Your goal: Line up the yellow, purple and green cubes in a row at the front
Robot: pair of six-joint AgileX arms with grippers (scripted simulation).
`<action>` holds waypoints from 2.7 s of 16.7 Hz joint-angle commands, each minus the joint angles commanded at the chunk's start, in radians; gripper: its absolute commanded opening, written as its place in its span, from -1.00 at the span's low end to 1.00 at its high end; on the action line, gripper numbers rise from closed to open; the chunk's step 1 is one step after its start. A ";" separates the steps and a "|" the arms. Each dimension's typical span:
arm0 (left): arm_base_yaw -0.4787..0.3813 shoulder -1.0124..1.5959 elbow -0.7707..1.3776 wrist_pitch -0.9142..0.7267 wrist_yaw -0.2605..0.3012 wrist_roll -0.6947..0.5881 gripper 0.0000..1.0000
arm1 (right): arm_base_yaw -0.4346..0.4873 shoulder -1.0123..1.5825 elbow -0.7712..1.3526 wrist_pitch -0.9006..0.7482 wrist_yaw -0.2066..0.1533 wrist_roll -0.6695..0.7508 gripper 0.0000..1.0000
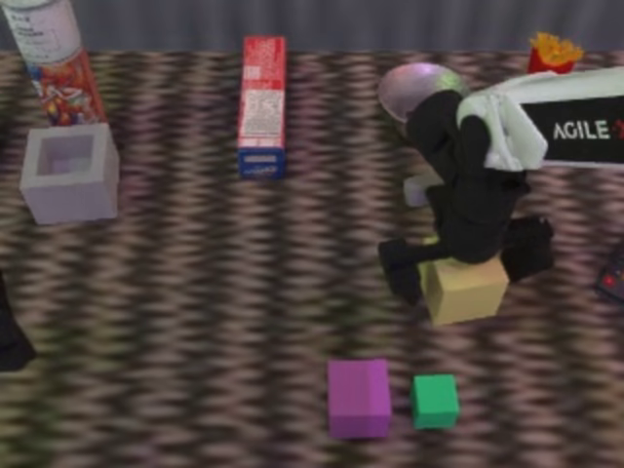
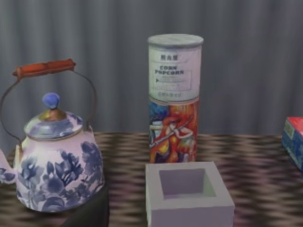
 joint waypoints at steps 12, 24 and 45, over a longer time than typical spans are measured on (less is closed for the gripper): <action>0.000 0.000 0.000 0.000 0.000 0.000 1.00 | 0.000 0.000 0.000 0.000 0.000 0.000 -0.66; 0.000 0.000 0.000 0.000 0.000 0.000 1.00 | -0.002 -0.008 0.004 -0.006 0.002 0.000 -1.00; 0.000 0.000 0.000 0.000 0.000 0.000 1.00 | 0.274 -0.003 0.319 -0.336 0.003 0.369 -1.00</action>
